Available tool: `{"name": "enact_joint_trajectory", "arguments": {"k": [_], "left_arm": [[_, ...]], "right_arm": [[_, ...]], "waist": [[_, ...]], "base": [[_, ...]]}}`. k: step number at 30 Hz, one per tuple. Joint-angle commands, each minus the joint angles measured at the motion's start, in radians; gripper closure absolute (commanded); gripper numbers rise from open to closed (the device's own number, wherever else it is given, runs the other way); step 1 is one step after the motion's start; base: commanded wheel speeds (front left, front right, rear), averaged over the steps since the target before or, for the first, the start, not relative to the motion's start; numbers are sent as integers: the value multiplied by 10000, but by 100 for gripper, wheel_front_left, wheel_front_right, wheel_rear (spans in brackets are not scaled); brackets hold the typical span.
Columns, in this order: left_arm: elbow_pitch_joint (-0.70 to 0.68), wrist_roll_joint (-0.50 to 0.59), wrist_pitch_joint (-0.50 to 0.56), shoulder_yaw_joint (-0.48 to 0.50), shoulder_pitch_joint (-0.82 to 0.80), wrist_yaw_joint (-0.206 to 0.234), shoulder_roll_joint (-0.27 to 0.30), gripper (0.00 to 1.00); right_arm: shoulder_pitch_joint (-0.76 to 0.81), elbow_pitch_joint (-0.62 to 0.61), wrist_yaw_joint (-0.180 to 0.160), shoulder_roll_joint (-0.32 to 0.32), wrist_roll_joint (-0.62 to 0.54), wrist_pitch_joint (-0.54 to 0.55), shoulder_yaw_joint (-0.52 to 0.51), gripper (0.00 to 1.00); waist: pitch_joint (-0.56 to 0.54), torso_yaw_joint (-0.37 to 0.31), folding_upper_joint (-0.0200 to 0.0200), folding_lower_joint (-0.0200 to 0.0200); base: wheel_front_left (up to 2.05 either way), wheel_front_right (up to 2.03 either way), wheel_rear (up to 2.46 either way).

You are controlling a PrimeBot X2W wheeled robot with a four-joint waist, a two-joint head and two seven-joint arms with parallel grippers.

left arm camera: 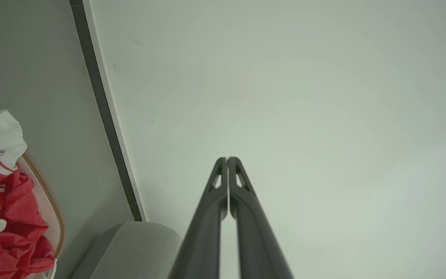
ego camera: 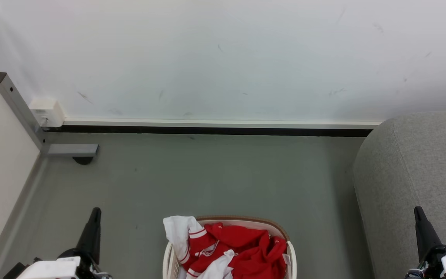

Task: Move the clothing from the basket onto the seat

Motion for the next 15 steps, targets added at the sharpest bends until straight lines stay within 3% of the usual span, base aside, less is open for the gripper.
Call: {"name": "enact_joint_trajectory", "arguments": {"k": [1,15], "left_arm": [[-33,-133,28,11,-85,-20,22,100],[-33,-133,28,11,-85,-20,22,100]], "right_arm": [[-133,-49,-22,-76,0,29,-35,100],[-133,-49,-22,-76,-1,29,-35,100]], "waist": [[0,0,0,0],[0,0,0,0]], "base": [[0,0,0],[0,0,0]]}}
